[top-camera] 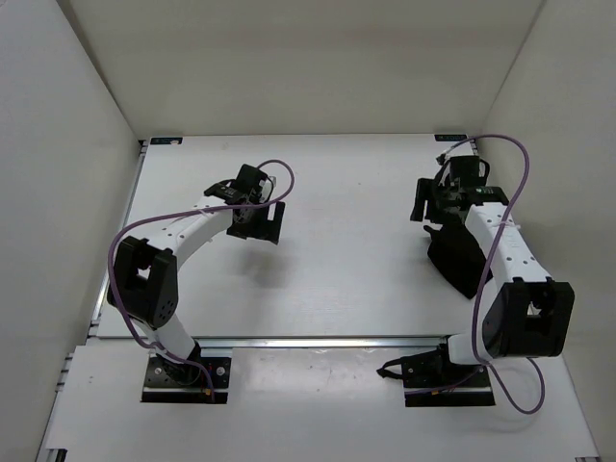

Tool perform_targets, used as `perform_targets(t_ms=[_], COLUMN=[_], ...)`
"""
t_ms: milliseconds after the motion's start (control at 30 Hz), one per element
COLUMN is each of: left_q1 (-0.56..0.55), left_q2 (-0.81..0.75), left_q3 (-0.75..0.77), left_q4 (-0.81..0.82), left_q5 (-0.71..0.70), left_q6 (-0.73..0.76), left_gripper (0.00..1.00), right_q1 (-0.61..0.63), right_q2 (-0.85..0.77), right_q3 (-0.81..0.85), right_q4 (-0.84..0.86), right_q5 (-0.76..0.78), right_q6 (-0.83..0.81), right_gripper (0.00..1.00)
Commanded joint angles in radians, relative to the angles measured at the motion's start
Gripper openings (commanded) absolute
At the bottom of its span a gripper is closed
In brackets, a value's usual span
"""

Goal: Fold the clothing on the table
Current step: Grab the skirt from the pile

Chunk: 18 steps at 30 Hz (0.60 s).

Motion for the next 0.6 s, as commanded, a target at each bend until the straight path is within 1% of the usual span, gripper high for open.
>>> perform_targets(t_ms=[0,67,133,267,400,500,567], left_q1=[-0.014,-0.009,-0.004,-0.014,-0.009,-0.003,-0.001], left_q2=[-0.021,-0.025,-0.030,-0.044,-0.059,-0.078,-0.090], left_q3=[0.049,0.049,0.043,0.022,0.006,-0.010,-0.018], left_q4=[0.011,0.008,0.005,0.005,0.005,-0.003,-0.001], left_q5=[0.007,0.001,0.001,0.001,0.001,0.020,0.025], left_q6=[0.000,0.003,0.004,0.007,0.003,-0.002,-0.002], left_gripper=[0.99,0.99,0.99,0.99,0.99,0.99,0.99], right_q1=[-0.027,-0.049,-0.079,-0.126,-0.078,-0.017,-0.006], right_q2=[0.039,0.049,0.052,0.062,0.107,0.191,0.242], right_q3=[-0.024,-0.038,-0.047,-0.089,-0.086,-0.066,-0.047], right_q4=[0.043,0.041,0.058,0.108,0.128,0.136,0.135], right_q5=[0.084,0.114,0.110,0.021,0.052,0.105,0.118], right_q6=[0.019,0.017,0.008,-0.016,-0.038,-0.043,-0.043], right_gripper=[0.61,0.60,0.59,0.52,0.54,0.54,0.54])
